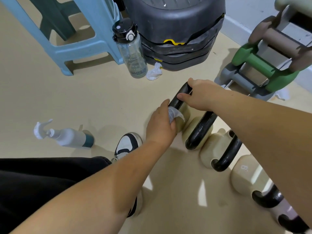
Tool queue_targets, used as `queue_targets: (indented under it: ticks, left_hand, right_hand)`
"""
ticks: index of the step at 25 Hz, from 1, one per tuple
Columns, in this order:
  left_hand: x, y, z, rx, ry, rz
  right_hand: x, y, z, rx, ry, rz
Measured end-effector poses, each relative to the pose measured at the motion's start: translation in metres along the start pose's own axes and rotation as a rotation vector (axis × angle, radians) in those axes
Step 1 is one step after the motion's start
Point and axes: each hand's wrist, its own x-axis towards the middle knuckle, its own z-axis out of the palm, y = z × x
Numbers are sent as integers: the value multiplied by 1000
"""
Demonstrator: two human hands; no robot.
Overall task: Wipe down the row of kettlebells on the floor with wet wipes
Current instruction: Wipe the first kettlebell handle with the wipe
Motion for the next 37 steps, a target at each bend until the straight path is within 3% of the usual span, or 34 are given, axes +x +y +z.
queue_targets:
  ticks: [4,7,11,14,16,24,27,30,34,37]
  left_hand:
    - [47,32,-9,285,-152,0]
    - [70,44,-8,202,-171,-27]
    - [32,26,-2,128,-40,-27]
    - [-15,-4,10,-152,63,40]
    - [-22,-11,14,-195,104,44]
    - [51,32,-9,291,-79,-41]
    - [76,46,-6,208,-151,-16]
    - [48,33,-4,130,-81,-53]
    - [-12,-7,4,-141,35,0]
    - [-14,-12,2,-154,-2,2]
  right_hand:
    - [5,1,0,-4,51,-11]
    - [6,-2,-1,-14,70,-32]
    - [2,-1,-7,12,17,-42]
    - [2,-2,-9,-13,15,-29]
    - [4,-2,-8,-25,14,-14]
    - [13,-3,1,-20,36,27]
    - [11,-2,0,-8,70,-6]
    - [8,0,-4,-7,27,2]
    - [9,-4,-3,-34,-11,40]
    - [6,-6,-6,-39,-39,73]
